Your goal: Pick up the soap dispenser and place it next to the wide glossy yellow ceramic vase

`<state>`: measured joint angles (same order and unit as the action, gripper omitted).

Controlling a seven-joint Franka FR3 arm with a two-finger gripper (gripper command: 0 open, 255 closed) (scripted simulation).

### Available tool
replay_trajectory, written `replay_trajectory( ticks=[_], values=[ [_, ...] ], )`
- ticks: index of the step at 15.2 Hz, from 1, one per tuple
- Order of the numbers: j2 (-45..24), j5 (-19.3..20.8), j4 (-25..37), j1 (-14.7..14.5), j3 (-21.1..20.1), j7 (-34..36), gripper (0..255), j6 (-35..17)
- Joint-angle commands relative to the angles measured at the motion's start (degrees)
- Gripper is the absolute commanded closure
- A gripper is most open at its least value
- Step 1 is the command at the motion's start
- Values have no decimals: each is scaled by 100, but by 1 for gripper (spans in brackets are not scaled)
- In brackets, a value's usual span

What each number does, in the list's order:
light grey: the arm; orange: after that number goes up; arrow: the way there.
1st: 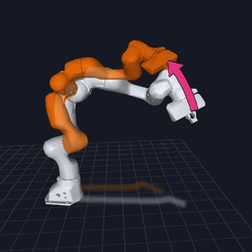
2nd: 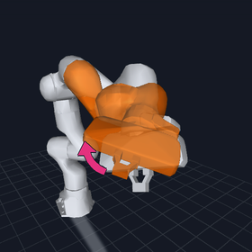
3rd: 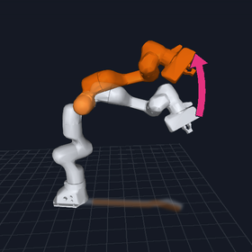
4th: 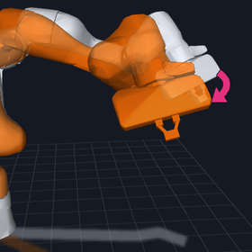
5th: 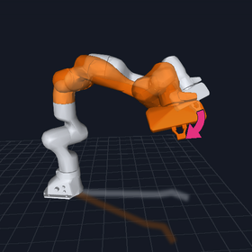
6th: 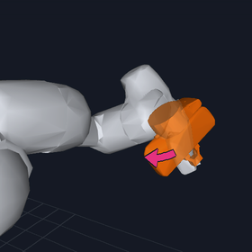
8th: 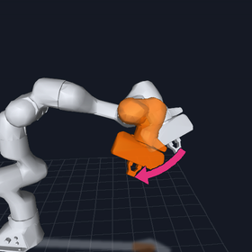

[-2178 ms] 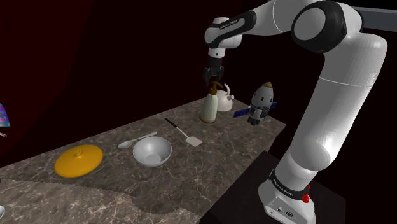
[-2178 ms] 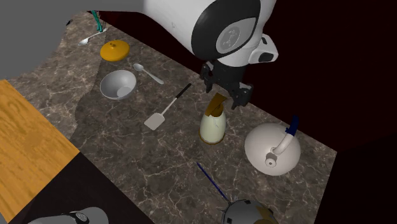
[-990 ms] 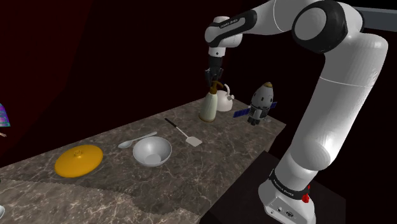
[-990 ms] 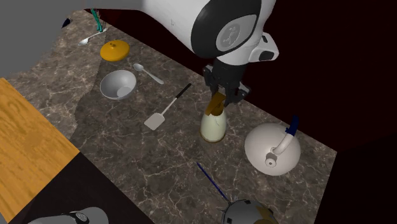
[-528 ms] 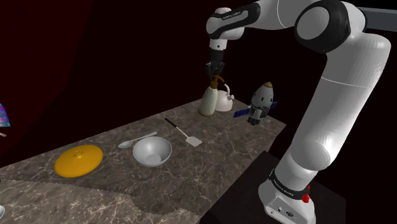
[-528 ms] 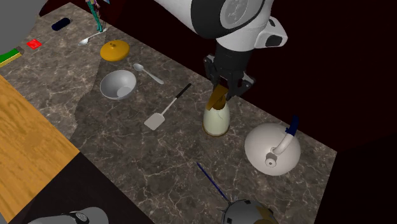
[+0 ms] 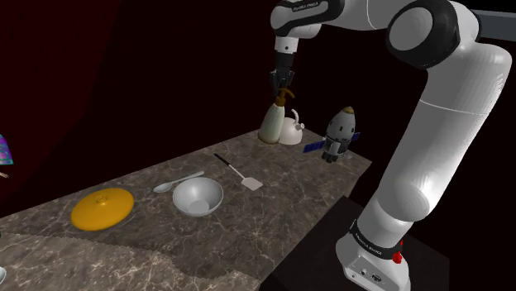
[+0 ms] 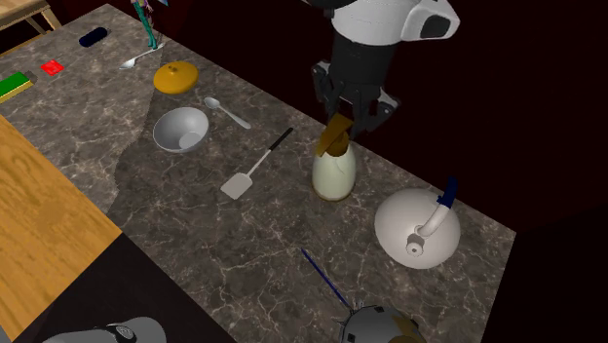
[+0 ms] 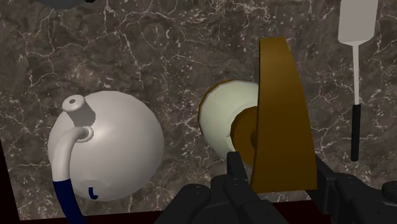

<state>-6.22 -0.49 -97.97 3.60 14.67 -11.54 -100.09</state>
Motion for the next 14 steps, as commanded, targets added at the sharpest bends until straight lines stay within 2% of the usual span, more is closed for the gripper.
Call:
replay_trajectory(
  ticks=[1, 10, 14],
  values=[
    [-1, 0, 155, 2, 2, -3, 255, 154],
    [-48, -11, 873, 15, 10, -18, 255, 825],
    [368, 68, 365, -293, -230, 531, 255, 726]
  ],
)
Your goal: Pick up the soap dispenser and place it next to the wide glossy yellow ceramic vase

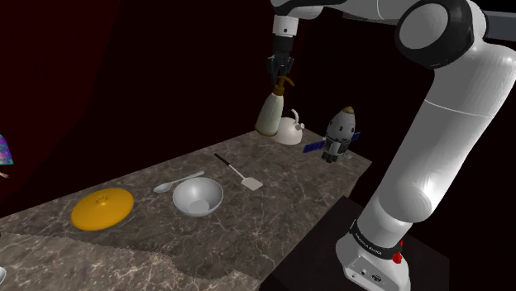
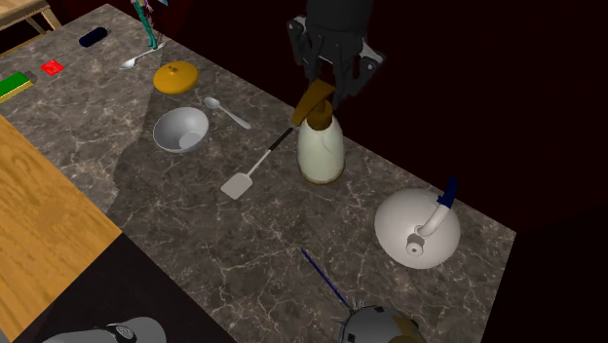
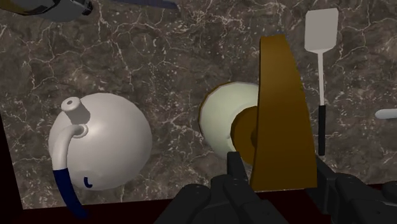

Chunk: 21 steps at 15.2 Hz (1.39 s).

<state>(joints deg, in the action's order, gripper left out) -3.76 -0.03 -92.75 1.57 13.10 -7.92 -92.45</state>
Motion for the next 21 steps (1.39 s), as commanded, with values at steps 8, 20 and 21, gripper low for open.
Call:
replay_trajectory(
  ticks=[8, 20, 21],
  values=[
    [661, 34, -794, -638, -620, 1268, 255, -138],
    [767, -128, -918, -1405, -1501, 2897, 255, -172],
    [738, -141, -885, -1469, -1574, 3032, 255, -170]
  ],
)
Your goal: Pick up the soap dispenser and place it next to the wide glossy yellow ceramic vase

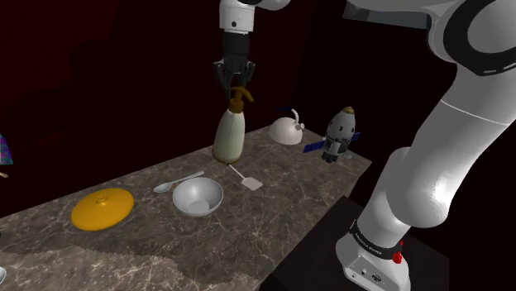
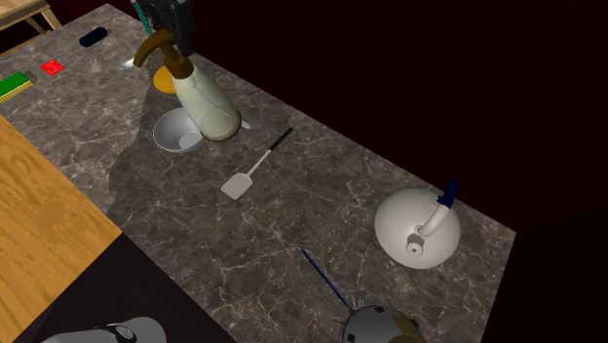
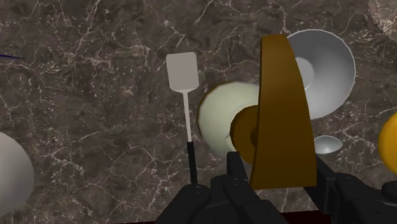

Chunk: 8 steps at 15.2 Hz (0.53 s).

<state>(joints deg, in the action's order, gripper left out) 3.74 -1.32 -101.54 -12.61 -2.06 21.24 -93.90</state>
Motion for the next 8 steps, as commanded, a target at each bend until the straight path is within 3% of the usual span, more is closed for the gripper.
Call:
replay_trajectory(
  ticks=[1, 8],
  values=[
    [-47, -23, 34, -115, -131, 251, 255, -23],
    [-450, -54, 510, -574, -618, 1198, 255, 24]
  ],
)
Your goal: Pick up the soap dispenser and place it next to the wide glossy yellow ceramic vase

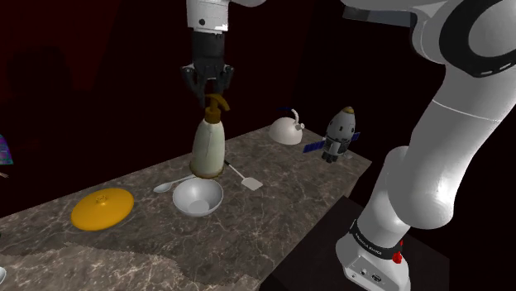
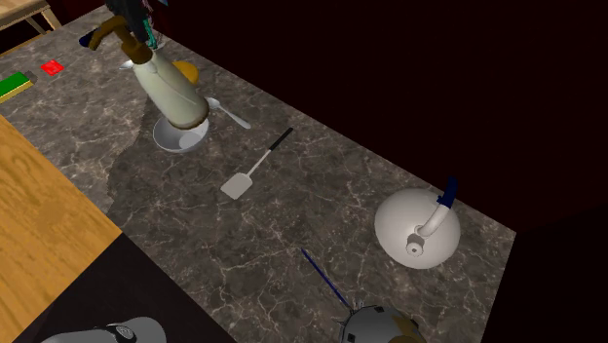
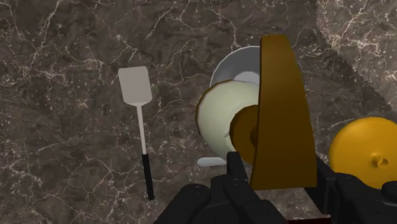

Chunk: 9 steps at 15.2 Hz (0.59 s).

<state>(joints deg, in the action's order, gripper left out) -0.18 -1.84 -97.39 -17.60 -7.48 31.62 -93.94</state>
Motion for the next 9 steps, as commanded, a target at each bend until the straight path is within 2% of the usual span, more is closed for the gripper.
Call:
replay_trajectory(
  ticks=[1, 9],
  values=[
    [-139, 4, 192, -143, -142, 295, 255, 41],
    [-1011, 160, 1282, -745, -613, 1368, 255, 242]
  ],
)
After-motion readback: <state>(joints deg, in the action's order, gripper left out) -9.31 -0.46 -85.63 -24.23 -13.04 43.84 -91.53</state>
